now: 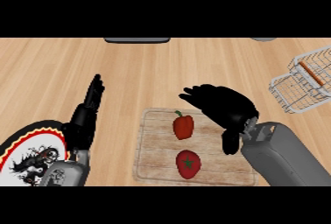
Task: Pick the bell pepper from the cutting board and place it in the tiered basket
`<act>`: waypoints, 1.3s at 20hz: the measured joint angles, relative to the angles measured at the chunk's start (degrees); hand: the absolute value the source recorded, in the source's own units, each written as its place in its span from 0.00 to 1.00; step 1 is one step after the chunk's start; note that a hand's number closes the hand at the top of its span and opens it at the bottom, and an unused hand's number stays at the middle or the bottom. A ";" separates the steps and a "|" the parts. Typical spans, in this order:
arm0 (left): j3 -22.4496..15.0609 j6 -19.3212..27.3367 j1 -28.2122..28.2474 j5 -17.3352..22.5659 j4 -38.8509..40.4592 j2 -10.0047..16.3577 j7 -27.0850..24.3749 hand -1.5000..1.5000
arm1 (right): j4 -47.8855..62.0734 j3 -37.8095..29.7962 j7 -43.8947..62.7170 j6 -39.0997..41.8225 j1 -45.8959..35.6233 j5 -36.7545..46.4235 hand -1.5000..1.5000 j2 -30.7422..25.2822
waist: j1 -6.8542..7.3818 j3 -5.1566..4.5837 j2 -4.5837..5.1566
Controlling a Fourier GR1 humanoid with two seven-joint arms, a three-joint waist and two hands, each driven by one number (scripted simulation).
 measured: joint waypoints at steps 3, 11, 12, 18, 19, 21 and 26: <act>0.11 -0.27 -0.30 -0.63 -0.78 -0.45 1.56 0.50 | 1.25 -0.11 -2.09 -0.56 0.43 1.98 0.00 1.55 | 0.00 0.01 0.00; 2.05 -1.97 0.07 -0.87 -0.47 -0.87 0.58 0.50 | 3.32 -1.47 -5.77 0.30 1.34 5.99 0.00 5.18 | -0.04 0.00 -0.02; 2.34 -2.12 -0.33 -0.93 -0.13 -1.02 0.58 0.50 | 3.85 -1.68 -6.20 0.39 1.35 6.53 0.00 5.69 | -0.05 0.00 -0.02; 2.03 -1.97 -0.02 -2.48 -0.38 -2.34 0.57 0.50 | 7.52 -2.17 -7.86 0.38 1.00 9.99 0.00 8.37 | -0.03 0.00 -0.02; 2.07 -2.07 0.52 -2.64 0.42 -2.47 -0.66 0.50 | 7.09 -2.36 -7.61 1.12 1.09 10.20 0.00 8.81 | -0.06 0.00 -0.01; 1.79 -2.37 1.49 -2.90 -0.63 -2.56 -0.59 0.50 | 6.86 -2.16 -6.91 1.20 1.83 11.15 0.00 9.94 | -0.05 -0.01 -0.03; 2.78 -3.17 0.31 -2.86 -1.34 -2.66 1.01 0.50 | 10.95 -2.73 -8.96 -0.47 1.08 13.81 0.00 11.48 | -0.02 0.00 -0.02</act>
